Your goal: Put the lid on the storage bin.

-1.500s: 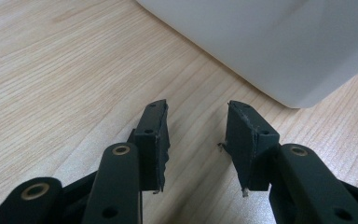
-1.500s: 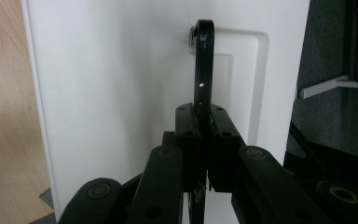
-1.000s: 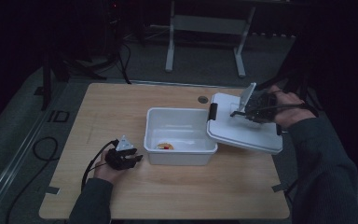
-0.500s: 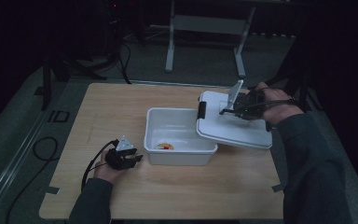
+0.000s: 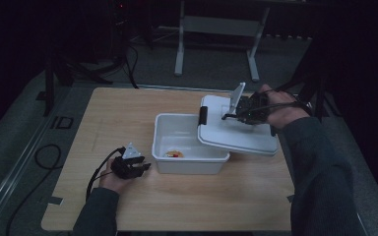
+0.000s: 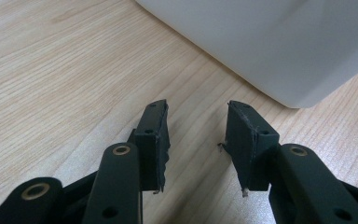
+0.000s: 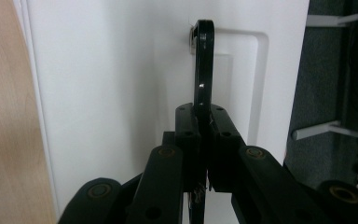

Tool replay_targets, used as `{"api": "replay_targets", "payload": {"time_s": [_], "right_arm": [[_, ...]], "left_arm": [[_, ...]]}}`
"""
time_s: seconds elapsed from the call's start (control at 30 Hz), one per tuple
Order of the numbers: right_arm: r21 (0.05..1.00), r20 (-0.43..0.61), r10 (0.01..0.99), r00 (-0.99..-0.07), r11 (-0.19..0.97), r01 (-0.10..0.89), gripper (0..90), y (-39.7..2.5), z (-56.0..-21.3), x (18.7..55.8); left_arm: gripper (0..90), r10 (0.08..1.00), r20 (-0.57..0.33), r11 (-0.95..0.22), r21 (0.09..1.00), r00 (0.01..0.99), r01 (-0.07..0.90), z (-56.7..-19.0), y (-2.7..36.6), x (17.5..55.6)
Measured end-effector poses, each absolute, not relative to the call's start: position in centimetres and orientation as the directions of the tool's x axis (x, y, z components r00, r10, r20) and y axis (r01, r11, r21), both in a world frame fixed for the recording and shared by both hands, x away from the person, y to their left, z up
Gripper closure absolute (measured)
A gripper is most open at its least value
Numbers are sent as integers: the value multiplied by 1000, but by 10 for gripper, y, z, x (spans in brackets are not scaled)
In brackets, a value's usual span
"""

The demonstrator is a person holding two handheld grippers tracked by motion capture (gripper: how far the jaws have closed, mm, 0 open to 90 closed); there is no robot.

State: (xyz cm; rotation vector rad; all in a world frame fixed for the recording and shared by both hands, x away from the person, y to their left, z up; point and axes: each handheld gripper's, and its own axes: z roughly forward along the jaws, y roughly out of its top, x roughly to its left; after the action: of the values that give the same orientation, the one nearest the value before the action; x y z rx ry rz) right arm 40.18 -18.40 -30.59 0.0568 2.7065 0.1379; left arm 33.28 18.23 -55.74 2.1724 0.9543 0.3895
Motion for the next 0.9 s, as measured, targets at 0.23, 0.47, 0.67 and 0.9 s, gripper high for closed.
{"api": "replay_targets", "payload": {"time_s": [0.23,0.47,0.67,0.9], "right_arm": [[115,-414,39,-909,993,-10,846,-169,-307,402],[126,-407,27,-913,992,-27,846,-156,-308,403],[124,-402,13,-916,991,-40,846,-146,-311,404],[124,-400,-1,-917,991,-55,846,-137,-311,404]], "left_arm": [[591,733,-12,-467,719,680,515,-557,182,333],[591,733,-11,-466,719,680,515,-557,182,333],[591,733,-12,-466,719,680,515,-557,182,333],[591,733,-12,-466,719,680,515,-557,182,333]]}}
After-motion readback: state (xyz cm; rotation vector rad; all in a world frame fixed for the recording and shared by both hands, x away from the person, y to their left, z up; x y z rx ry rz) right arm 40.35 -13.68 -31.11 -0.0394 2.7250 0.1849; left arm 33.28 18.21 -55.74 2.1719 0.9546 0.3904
